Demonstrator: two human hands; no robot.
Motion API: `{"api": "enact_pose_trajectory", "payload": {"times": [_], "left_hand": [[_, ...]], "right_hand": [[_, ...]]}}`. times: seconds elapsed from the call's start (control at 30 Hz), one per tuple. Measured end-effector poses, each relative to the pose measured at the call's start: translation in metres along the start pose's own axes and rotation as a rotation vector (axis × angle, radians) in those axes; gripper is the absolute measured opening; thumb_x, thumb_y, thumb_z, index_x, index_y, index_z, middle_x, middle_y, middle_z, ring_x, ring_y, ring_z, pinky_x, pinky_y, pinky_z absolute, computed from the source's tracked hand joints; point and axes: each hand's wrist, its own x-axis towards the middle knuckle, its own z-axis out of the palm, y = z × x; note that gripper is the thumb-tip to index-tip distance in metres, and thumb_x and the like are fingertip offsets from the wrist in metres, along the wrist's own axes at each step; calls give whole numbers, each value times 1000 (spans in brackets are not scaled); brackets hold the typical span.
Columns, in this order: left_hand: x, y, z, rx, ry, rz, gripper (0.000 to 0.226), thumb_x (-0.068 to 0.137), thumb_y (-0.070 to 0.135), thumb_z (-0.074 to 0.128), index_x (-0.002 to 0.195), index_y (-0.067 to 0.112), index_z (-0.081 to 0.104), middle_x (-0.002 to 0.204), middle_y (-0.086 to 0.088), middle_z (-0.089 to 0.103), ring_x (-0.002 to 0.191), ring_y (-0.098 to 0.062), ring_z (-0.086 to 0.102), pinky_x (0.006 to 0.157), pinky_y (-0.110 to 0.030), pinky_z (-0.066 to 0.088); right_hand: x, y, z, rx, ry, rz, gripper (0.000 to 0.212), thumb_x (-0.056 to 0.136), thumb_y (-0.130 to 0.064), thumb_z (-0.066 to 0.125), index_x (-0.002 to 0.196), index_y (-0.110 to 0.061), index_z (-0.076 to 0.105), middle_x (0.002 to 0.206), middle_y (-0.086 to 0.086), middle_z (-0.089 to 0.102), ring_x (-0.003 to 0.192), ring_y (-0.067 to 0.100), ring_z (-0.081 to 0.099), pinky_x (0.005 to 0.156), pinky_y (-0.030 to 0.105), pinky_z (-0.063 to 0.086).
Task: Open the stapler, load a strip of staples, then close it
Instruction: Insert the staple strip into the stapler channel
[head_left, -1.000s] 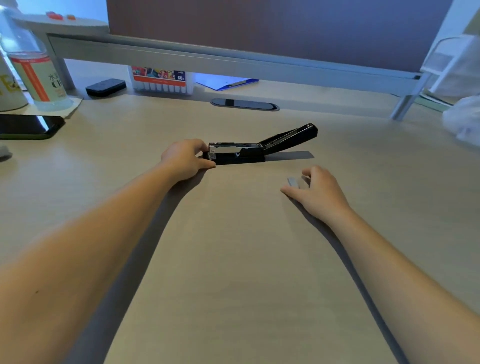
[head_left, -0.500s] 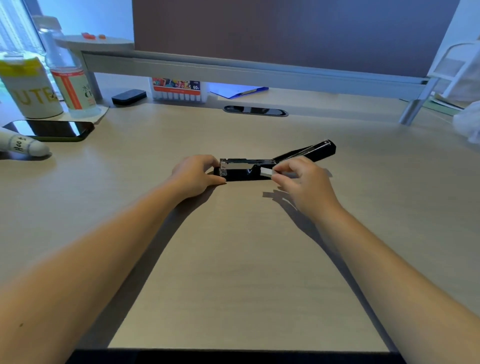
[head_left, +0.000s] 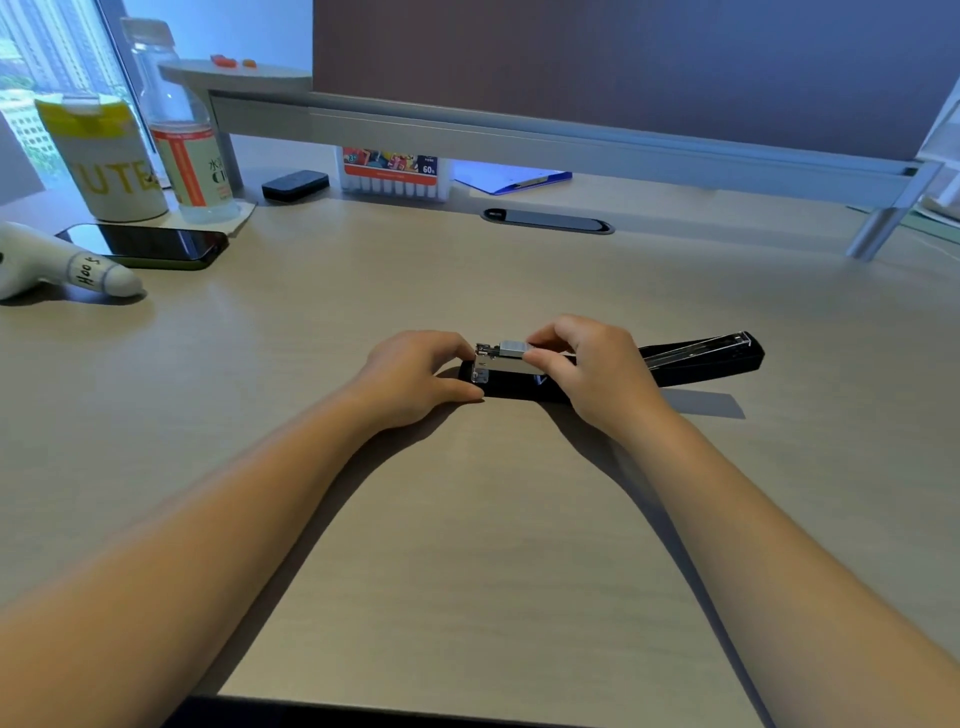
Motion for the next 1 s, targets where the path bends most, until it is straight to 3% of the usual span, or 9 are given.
{"api": "enact_pose_trajectory", "payload": {"times": [0.3,0.47,0.7,0.83,1.0], "left_hand": [[1,-1,0,14,-5,25,38,75,28,64,111,18,57,120,-5,61,112,-24,51,98,-44,41],[0,-1,0,-11,0,18,37,74,27,66,109,17,58,118,-5,62,111,-24,52,99,-44,41],[0,0,0,-34,6,6,36,73,27,67,108,18,59,119,-4,62,112,-23,51,98,-40,40],[-1,0,0,-36,8,2,36,74,27,66,108,19,59,120,-5,61,112,-23,50,97,-40,40],[-1,0,1,-29,21,-2,36,74,27,66,108,19,59,119,-6,61,110,-23,51,93,-37,40]], "right_hand": [[3,0,-3,20,-60,19,20,85,-19,54,100,-8,62,102,12,68,83,16,50,74,29,40],[0,1,-3,0,-43,7,26,84,-19,56,108,-9,57,111,10,64,97,22,56,84,35,45],[-7,7,-2,-126,-29,-41,18,82,-24,58,94,-10,60,100,9,60,91,23,51,73,30,36],[-7,5,0,-134,-69,-56,21,83,-25,56,101,-15,59,107,8,60,91,18,47,79,32,36],[-6,1,0,-108,-102,-69,29,84,-23,55,113,-22,57,118,7,57,110,24,48,97,43,38]]}}
